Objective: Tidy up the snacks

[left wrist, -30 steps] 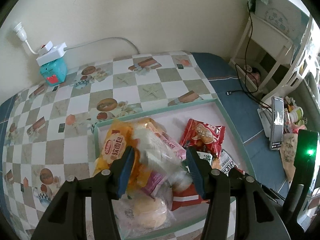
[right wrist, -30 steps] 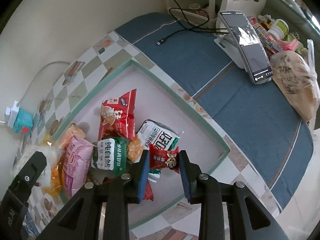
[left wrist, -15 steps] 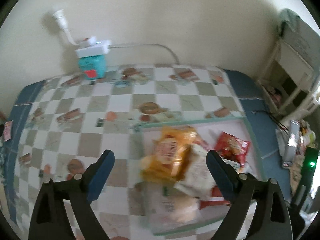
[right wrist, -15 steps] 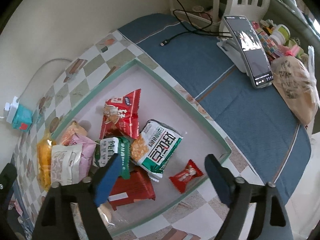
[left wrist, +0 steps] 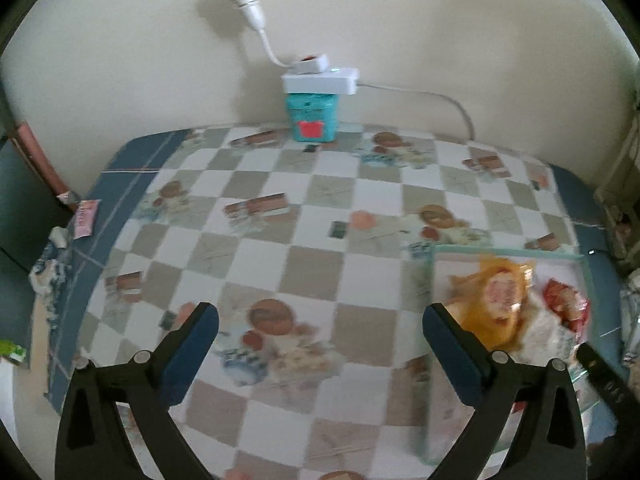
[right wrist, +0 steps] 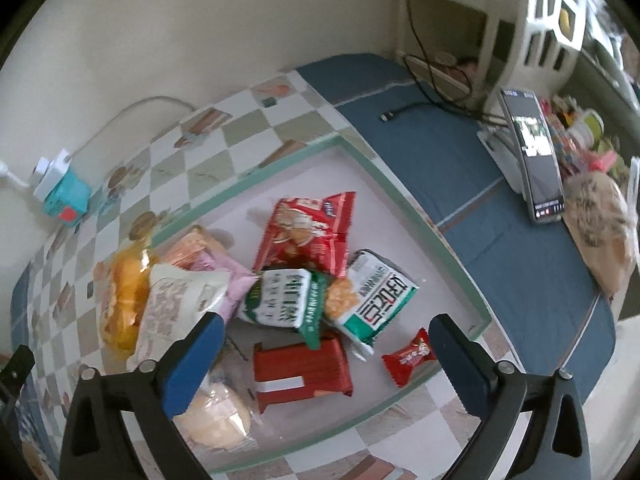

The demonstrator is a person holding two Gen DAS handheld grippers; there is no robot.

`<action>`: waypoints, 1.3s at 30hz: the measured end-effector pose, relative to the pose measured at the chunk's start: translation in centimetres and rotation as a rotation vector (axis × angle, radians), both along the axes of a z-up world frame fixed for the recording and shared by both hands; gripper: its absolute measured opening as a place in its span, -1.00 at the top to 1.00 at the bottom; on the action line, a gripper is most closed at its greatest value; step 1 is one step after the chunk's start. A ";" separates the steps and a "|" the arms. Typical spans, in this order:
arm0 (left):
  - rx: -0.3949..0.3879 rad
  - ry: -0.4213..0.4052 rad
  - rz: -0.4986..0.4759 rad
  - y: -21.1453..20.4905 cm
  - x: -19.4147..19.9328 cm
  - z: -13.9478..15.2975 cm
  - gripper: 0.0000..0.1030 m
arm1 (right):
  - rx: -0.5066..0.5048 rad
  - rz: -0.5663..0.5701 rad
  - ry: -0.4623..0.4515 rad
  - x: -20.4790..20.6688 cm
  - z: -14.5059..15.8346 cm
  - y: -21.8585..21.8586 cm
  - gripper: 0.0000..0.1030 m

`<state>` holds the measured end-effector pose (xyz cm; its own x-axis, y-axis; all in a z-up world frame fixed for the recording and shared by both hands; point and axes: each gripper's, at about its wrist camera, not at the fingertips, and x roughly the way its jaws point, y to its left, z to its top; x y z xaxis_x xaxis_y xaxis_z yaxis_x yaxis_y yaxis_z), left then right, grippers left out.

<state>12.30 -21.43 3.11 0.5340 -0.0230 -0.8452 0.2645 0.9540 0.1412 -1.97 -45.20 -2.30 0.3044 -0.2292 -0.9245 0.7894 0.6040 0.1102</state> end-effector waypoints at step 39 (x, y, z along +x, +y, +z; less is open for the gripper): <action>0.056 0.160 0.065 9.9 -4.6 -3.7 -0.98 | -0.216 0.285 0.093 -0.1 1.0 14.8 -1.00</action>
<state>7.65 -11.55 -0.56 0.3917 0.0564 -0.9184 0.2256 0.9617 0.1553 -2.04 -30.38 -1.35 0.3014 -0.3407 -0.8906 0.5871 0.8023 -0.1082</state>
